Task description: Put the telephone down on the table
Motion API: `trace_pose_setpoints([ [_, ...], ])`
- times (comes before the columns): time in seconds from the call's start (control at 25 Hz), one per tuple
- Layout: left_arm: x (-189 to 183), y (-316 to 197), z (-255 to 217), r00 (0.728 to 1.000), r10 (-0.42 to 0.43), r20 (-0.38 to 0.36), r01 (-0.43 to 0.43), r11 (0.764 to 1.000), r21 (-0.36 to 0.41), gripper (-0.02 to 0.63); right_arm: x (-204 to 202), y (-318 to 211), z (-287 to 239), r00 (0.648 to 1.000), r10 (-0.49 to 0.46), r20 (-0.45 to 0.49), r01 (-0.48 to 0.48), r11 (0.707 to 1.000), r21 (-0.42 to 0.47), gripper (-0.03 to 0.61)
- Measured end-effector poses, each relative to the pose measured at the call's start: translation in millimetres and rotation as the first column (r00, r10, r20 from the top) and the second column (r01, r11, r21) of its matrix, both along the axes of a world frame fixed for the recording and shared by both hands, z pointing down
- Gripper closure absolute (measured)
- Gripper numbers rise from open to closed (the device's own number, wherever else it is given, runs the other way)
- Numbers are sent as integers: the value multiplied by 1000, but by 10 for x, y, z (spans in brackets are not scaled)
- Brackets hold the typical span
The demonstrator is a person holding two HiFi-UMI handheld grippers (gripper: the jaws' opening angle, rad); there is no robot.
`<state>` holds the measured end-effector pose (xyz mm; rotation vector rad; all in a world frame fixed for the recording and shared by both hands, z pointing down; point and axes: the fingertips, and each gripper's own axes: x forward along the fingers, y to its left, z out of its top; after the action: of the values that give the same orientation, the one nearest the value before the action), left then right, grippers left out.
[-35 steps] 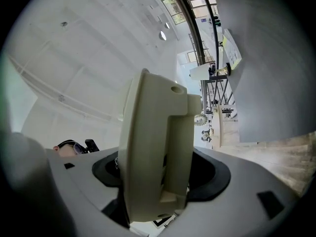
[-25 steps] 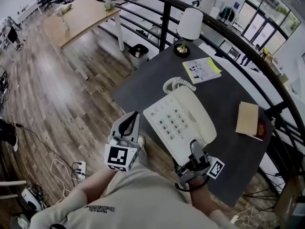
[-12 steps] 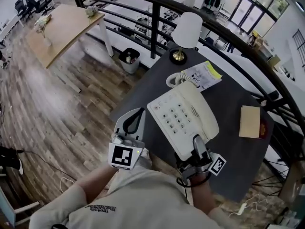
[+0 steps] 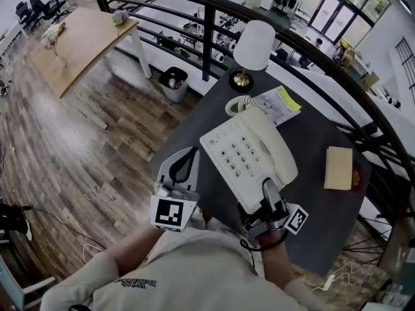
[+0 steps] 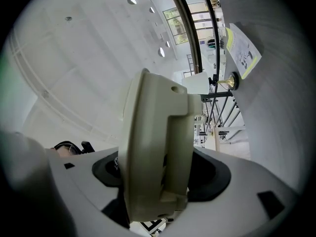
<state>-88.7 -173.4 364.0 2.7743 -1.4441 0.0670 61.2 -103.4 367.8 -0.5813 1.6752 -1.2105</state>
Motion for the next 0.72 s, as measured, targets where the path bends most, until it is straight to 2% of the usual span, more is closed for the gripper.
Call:
trace_pose_setpoints([
  [0.4, 14, -45, 130, 998, -59, -2, 59, 996, -60, 609, 79, -82, 149, 998, -54, 7, 55, 997, -50, 252],
  [0.72, 41, -222, 298, 995, -103, 14, 104, 992, -76, 609, 179, -380, 424, 997, -79, -24, 75, 991, -109, 252],
])
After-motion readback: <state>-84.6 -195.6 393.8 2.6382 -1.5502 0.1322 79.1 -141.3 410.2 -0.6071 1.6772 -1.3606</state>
